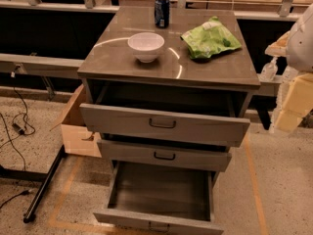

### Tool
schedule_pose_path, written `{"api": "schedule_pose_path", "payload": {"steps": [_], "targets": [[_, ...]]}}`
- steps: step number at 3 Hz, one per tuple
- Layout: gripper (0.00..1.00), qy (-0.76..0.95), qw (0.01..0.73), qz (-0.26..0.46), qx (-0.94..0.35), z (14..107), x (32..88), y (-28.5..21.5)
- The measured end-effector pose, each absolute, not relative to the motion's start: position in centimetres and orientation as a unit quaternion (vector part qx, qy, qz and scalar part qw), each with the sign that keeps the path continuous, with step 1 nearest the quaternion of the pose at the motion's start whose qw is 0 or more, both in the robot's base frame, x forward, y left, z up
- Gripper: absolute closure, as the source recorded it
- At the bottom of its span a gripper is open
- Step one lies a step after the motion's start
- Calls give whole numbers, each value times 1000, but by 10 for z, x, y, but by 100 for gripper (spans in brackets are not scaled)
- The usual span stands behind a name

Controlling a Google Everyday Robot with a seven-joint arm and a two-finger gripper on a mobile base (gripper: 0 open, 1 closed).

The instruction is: Place green rice chip bag into bottom drawer

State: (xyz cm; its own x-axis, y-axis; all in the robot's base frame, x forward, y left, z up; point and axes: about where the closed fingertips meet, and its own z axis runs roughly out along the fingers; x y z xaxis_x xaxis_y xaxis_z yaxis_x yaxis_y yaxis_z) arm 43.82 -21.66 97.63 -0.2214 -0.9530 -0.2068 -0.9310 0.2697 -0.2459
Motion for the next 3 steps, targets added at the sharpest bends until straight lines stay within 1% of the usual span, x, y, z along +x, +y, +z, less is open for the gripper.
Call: {"api": "schedule_pose_path", "payload": {"steps": [1,2,3], "targets": [[0,781,159,-35,-603,976,438,-217],[0,792,209,-31,-573,980,458,-222],[0,815,285,-24,-505,980,491,-237]]}}
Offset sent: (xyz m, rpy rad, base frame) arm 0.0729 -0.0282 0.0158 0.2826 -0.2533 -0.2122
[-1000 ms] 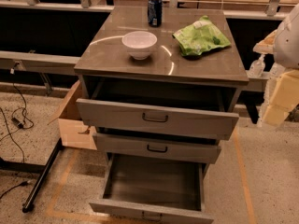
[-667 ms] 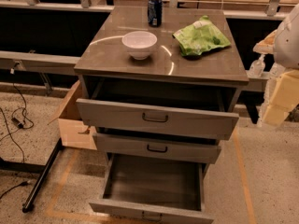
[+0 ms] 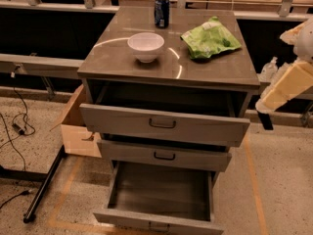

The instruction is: Place green rice chip bag into bottom drawer

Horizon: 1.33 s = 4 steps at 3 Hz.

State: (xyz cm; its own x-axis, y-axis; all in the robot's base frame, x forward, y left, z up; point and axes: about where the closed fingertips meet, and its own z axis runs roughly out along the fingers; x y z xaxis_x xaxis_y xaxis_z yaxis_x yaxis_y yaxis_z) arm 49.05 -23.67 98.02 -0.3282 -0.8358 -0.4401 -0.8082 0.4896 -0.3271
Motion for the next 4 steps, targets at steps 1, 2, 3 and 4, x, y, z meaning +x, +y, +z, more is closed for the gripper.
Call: {"api": "schedule_pose_path", "payload": {"steps": [1,2,3,4], "targets": [[0,831,350,-10,-432,975,529,-246],[0,836,426,-2,-346,976,586,-249],[0,829,440,-9,-346,985,590,-249],[0,836,433,-8,-337,973,591,-239]]}}
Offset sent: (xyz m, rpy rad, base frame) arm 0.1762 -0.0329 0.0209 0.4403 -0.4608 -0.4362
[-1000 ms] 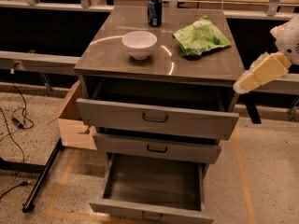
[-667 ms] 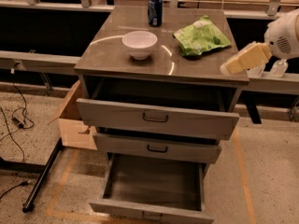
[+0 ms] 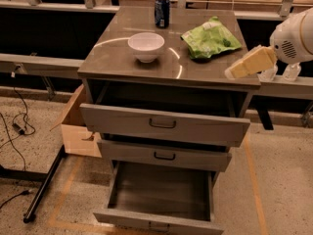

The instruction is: Place green rice chip bag into bottom drawer

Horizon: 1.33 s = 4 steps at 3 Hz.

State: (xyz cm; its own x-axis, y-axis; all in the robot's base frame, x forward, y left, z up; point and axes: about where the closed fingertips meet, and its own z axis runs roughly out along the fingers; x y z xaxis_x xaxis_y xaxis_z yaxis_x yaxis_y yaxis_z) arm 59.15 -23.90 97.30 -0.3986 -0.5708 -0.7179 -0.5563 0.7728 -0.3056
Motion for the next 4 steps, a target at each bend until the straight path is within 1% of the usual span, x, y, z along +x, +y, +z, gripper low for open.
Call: {"api": "schedule_pose_path", "payload": {"steps": [2,4], "targets": [[0,824,512,2,-242,953,688,-221],[0,805,558,-18,-202,929,768,-209]]}}
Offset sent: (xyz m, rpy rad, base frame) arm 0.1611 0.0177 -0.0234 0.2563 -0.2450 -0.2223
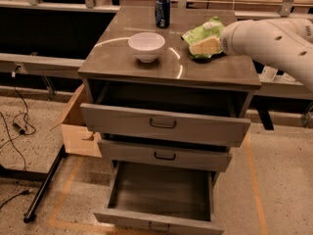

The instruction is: Place green rice chip bag into bottom drawer

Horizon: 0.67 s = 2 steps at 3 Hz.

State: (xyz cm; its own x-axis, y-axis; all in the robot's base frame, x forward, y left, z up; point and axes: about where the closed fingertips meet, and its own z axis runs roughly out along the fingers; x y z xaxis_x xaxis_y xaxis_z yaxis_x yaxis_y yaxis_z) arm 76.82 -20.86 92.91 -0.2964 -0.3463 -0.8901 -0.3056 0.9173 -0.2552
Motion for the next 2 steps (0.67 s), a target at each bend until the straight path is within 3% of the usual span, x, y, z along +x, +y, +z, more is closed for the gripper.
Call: {"api": "schedule_pose_path", "payload": {"steps": [2], "targets": [[0,787,588,-35,-184,919,833,-189]]}}
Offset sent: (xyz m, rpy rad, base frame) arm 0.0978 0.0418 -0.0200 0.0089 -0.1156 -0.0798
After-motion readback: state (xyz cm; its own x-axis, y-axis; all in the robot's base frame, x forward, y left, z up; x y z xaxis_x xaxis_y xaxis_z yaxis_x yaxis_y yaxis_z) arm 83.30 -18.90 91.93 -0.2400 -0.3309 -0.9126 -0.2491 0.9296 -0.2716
